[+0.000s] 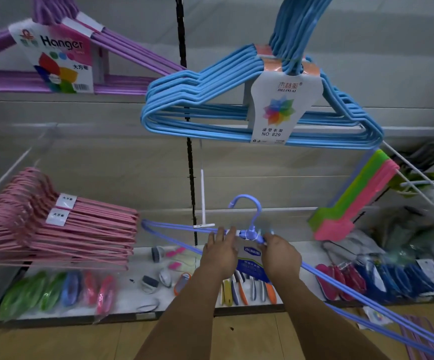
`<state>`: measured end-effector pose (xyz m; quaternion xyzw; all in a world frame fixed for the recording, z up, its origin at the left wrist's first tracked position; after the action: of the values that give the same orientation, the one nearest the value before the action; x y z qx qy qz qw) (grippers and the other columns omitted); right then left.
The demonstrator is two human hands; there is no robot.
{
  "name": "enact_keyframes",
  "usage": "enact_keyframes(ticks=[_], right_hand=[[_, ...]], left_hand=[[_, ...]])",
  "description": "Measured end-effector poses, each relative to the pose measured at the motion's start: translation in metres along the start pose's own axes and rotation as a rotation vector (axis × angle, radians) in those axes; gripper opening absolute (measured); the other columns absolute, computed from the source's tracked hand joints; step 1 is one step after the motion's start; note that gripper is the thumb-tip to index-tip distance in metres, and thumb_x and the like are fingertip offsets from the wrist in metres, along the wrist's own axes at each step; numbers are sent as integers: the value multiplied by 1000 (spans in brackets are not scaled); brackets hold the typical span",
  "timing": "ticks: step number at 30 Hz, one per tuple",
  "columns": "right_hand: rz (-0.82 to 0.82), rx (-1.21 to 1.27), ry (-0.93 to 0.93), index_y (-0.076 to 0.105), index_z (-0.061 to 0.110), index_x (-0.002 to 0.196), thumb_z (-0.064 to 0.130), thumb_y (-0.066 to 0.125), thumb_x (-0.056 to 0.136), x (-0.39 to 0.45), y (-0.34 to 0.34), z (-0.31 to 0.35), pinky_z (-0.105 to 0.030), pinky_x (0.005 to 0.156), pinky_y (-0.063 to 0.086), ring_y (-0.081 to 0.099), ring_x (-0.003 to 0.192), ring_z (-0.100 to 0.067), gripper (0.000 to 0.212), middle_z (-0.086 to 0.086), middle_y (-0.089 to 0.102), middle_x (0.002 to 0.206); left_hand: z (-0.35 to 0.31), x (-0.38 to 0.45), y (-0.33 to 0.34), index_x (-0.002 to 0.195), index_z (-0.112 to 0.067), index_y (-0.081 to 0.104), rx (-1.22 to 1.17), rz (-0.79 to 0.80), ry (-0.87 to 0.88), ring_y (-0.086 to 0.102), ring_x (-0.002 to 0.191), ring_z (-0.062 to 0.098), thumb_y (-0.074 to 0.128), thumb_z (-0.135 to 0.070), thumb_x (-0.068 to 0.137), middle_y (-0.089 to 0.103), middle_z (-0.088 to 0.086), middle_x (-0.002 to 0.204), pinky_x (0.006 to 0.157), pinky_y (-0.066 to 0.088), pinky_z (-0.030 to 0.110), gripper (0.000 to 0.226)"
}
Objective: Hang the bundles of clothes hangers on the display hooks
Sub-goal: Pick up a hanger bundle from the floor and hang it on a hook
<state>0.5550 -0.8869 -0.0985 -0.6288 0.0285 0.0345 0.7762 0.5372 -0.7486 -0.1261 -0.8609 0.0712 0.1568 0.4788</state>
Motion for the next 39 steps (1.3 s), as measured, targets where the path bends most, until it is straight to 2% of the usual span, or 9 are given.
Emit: enact_keyframes(ticks=[7, 10, 13, 15, 18, 22, 29, 35, 39], right_hand=[[-12, 80, -5, 61, 21, 105, 24, 45, 98, 33, -4, 31, -29, 68, 38, 64, 94, -29, 18, -6, 69, 101], [-21, 144, -11, 61, 18, 104, 24, 46, 98, 46, -1, 46, -31, 71, 43, 63, 94, -28, 17, -6, 68, 101], [-47, 222, 5, 62, 14, 105, 19, 47, 97, 59, 4, 60, -31, 71, 41, 61, 98, -32, 19, -10, 67, 103], [-69, 270, -4, 63, 11, 103, 16, 48, 96, 67, 8, 70, -32, 70, 39, 60, 96, -33, 18, -13, 67, 101], [-71, 291, -24, 63, 10, 103, 15, 48, 96, 78, 13, 82, -30, 67, 34, 60, 94, -33, 18, -13, 67, 99], [-50, 335, -34, 65, 9, 103, 14, 49, 95, 95, 15, 91, -32, 67, 36, 59, 93, -34, 19, -15, 68, 97], [-5, 377, -85, 67, 8, 98, 13, 53, 93, 110, 18, 102, -28, 64, 31, 59, 89, -33, 16, -17, 67, 93], [38, 363, -134, 69, 7, 101, 16, 53, 93, 118, 28, 111, -27, 63, 32, 60, 90, -33, 20, -17, 68, 96], [42, 234, -150, 66, 12, 100, 20, 49, 94, 118, 31, 120, -28, 67, 38, 61, 92, -30, 20, -11, 68, 98]], left_hand=[[21, 21, -28, 151, -38, 3, -105, -41, -9, 19, 144, 33, 34, -23, 102, -8, 3, 161, 112, 28, 40, 60], [33, 33, -38, 150, -40, 7, -189, -65, 14, 14, 146, 27, 36, -20, 101, -6, 3, 160, 112, 26, 38, 60], [44, 43, -52, 152, -29, 9, -162, -98, 70, 6, 147, 25, 43, -19, 100, -6, 4, 160, 117, 21, 40, 63], [54, 53, -58, 152, -22, 12, -137, -104, 109, 7, 147, 26, 48, -19, 97, -4, 7, 160, 116, 23, 41, 66], [62, 63, -69, 146, -31, 22, -136, -140, 126, 17, 144, 30, 43, -17, 97, 2, 10, 160, 112, 32, 45, 55], [73, 74, -80, 152, -25, 8, -33, -228, 54, 4, 146, 33, 35, -14, 100, -3, 7, 160, 114, 21, 42, 59], [85, 86, -90, 152, -29, 9, -60, -264, 47, 2, 147, 31, 33, -17, 102, -9, 3, 160, 115, 21, 41, 57], [91, 96, -93, 144, -18, 30, -183, -335, 0, 15, 144, 34, 38, -16, 101, 5, 9, 159, 114, 26, 39, 44], [101, 102, -89, 138, -13, 40, -217, -420, -21, 36, 131, 32, 43, -14, 98, 25, 12, 149, 106, 36, 38, 40]])
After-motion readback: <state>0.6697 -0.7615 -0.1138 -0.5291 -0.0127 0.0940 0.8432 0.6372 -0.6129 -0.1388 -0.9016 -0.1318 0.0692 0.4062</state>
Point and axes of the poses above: each hand's wrist, its own x-axis towards the middle knuckle, its own y-axis out of the palm, z = x × y, the point moved 1 cm from there along x, towards the middle knuckle
